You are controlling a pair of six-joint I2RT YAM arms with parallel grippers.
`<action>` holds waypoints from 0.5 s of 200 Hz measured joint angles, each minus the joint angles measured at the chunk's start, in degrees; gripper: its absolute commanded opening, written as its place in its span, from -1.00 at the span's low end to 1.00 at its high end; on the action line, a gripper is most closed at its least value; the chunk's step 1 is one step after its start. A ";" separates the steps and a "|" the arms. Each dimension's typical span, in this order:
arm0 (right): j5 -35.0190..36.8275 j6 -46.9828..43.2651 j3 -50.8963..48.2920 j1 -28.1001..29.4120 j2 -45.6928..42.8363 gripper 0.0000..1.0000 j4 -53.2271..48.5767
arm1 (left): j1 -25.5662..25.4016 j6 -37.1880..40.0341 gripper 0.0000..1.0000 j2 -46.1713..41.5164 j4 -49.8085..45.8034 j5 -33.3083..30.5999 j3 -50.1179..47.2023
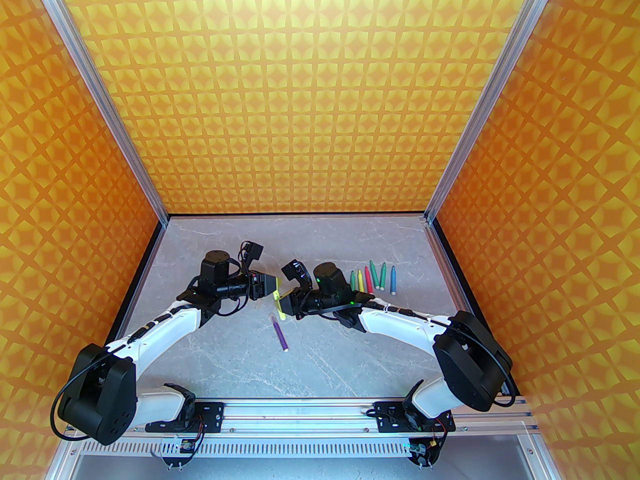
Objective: Open the pen caps
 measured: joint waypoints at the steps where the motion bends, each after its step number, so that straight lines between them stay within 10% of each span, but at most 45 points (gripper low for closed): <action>1: 0.07 0.00 0.00 0.00 -0.04 -1.00 0.00 | -0.02 0.02 -0.51 0.04 -0.02 0.00 0.02; 100: 0.98 0.44 -1.27 0.00 -0.55 -0.35 1.36 | -0.61 0.24 -0.89 0.50 -0.28 0.20 0.55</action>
